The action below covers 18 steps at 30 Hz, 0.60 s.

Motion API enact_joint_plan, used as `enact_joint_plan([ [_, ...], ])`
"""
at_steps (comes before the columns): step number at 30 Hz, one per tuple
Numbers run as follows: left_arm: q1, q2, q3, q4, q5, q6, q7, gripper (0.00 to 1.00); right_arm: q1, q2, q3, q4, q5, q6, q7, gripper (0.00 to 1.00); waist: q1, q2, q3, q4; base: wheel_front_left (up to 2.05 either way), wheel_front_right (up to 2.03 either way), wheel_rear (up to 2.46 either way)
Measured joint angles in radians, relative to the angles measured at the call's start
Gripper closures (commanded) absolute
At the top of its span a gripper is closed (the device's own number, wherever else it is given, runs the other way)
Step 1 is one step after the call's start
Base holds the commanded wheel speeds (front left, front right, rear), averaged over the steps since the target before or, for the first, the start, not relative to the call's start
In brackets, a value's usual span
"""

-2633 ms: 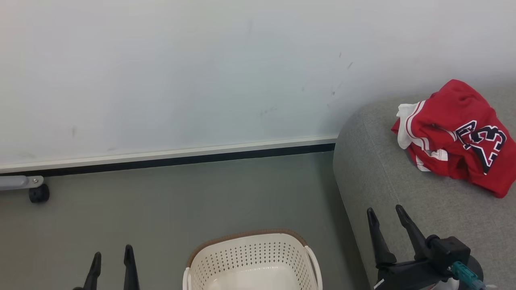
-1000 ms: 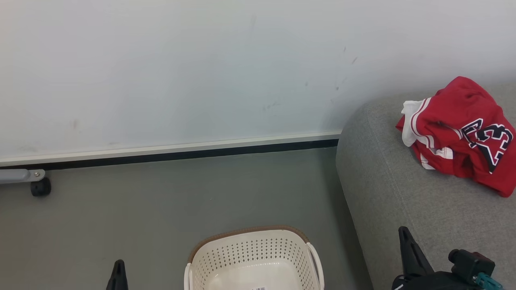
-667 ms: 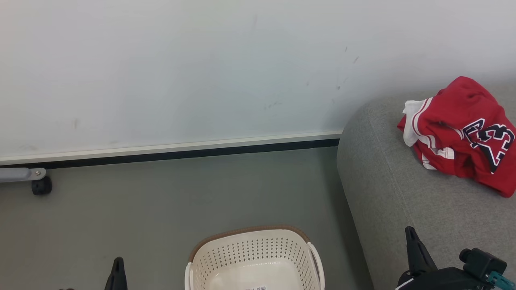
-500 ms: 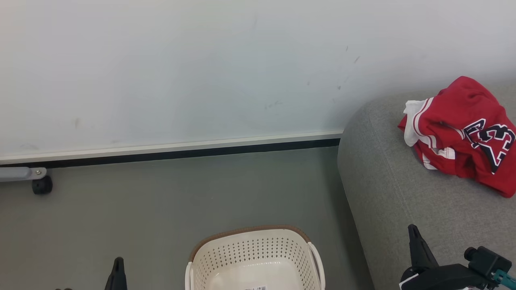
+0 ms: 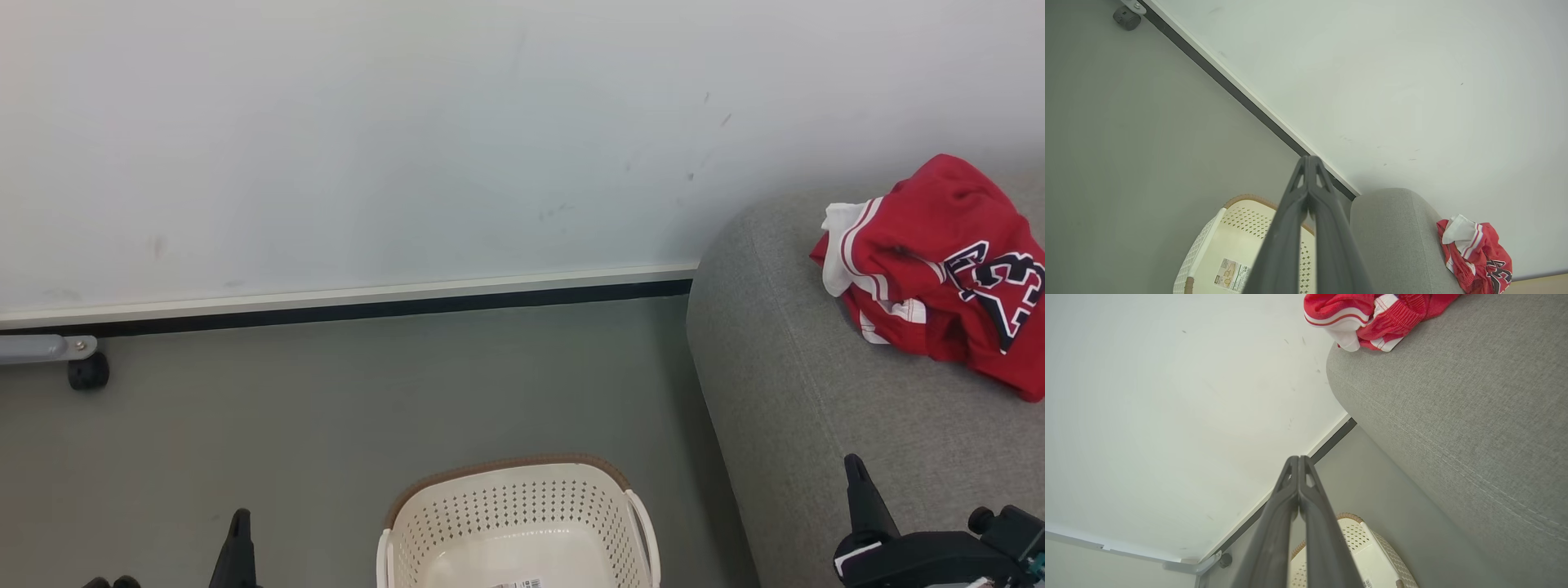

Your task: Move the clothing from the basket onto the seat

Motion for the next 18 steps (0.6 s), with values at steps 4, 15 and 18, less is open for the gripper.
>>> enact_joint_plan([
  [4,-0.014,-0.003,0.007,0.006,-0.051,-0.009,0.015,1.00,-0.001,0.003,-0.020,0.002,0.051,0.009,0.012,1.00,0.0000,0.0000,0.001,0.001,0.00,0.00,0.00],
  [15,-0.040,-0.012,0.031,0.023,-0.177,-0.035,0.054,1.00,-0.007,0.018,-0.074,0.009,0.186,0.034,0.052,1.00,0.0000,0.0000,0.004,0.005,0.00,0.00,0.00],
  [18,-0.044,-0.015,0.036,0.028,-0.204,-0.044,0.066,1.00,-0.013,0.022,-0.088,0.011,0.224,0.041,0.064,1.00,0.0000,0.0000,0.004,0.006,0.00,0.00,0.00],
])
